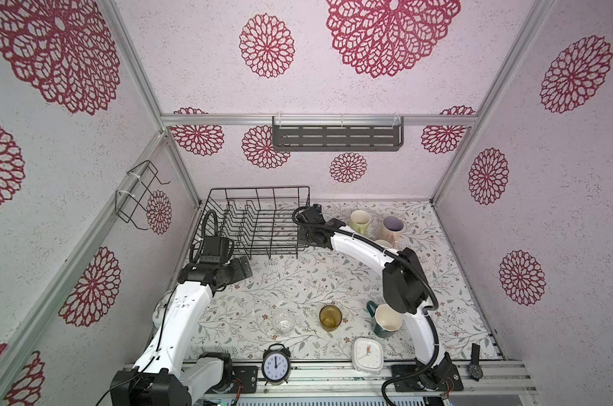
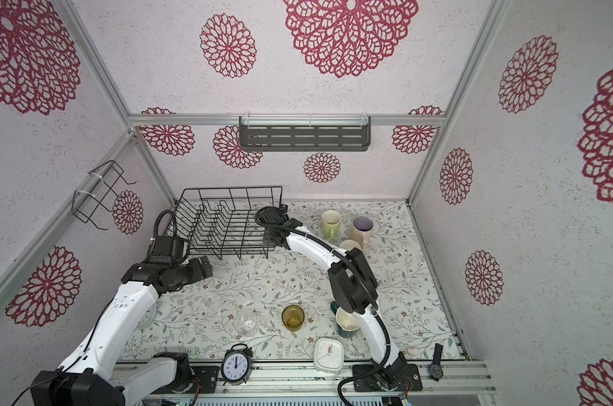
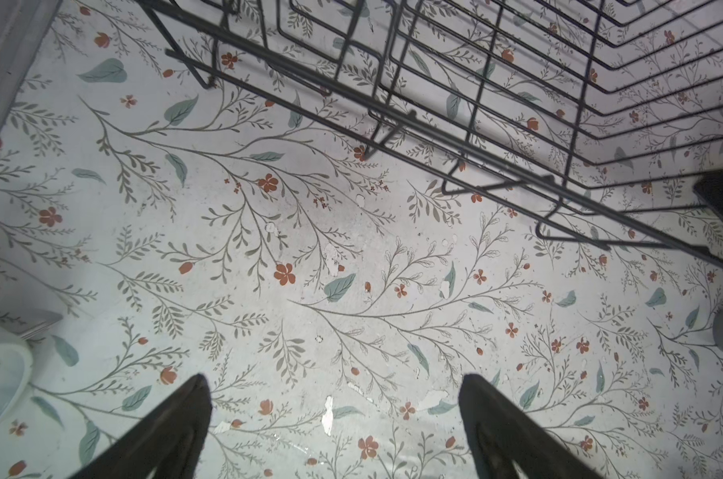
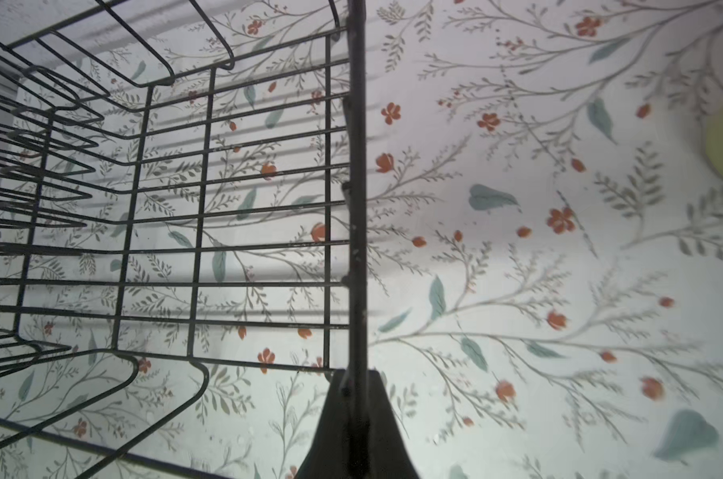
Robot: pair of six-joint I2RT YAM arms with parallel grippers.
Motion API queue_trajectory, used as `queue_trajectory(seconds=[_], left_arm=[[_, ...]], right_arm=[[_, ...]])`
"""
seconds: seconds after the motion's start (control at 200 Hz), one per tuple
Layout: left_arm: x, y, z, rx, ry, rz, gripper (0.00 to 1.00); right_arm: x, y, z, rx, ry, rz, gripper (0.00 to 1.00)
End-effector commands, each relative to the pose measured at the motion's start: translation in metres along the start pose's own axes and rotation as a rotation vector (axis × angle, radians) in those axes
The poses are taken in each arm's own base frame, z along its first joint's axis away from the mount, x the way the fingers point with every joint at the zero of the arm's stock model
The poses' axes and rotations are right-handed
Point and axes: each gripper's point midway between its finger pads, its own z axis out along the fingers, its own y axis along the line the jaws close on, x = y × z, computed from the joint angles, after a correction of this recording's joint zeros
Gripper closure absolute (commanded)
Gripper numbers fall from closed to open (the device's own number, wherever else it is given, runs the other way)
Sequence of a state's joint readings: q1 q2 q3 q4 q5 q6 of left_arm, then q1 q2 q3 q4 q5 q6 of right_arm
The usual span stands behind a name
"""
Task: Load cups into a dish rack
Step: Move the dish rack to the top-center of the table.
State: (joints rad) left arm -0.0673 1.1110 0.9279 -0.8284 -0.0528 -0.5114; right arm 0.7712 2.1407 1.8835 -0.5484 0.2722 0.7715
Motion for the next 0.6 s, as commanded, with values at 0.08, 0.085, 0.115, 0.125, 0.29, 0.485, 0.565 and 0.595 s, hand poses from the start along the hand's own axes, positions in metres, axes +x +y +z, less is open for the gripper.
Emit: queue_trajectory(seconds=[0.08, 0.085, 0.115, 0.125, 0.29, 0.485, 0.565, 0.595], left_arm=[[-0.008, 0.005, -0.007, -0.014, -0.060, -0.020, 0.03], [-0.008, 0.005, -0.008, -0.014, -0.061, -0.020, 0.03], [-0.010, 0.005, -0.009, -0.012, -0.068, -0.023, 0.03], [-0.010, 0.005, -0.010, -0.012, -0.070, -0.023, 0.03], [-0.019, 0.000, -0.025, 0.034, -0.160, -0.028, 0.03], [-0.028, -0.005, -0.044, 0.102, -0.276, -0.022, 0.03], [-0.029, -0.006, -0.047, 0.111, -0.294, -0.021, 0.03], [-0.029, -0.006, -0.047, 0.112, -0.294, -0.020, 0.03]], right_arm=[[-0.007, -0.048, -0.051, 0.107, -0.039, -0.025, 1.00], [-0.006, -0.049, -0.051, 0.107, -0.036, -0.025, 1.00], [-0.001, -0.051, -0.054, 0.103, -0.024, -0.026, 1.00], [0.001, -0.053, -0.054, 0.103, -0.020, -0.027, 1.00], [0.021, -0.063, -0.068, 0.072, 0.030, -0.082, 1.00], [0.038, -0.073, -0.083, 0.032, 0.064, -0.139, 1.00], [0.042, -0.079, -0.088, 0.032, 0.070, -0.182, 1.00], [0.044, -0.081, -0.089, 0.034, 0.074, -0.198, 1.00]])
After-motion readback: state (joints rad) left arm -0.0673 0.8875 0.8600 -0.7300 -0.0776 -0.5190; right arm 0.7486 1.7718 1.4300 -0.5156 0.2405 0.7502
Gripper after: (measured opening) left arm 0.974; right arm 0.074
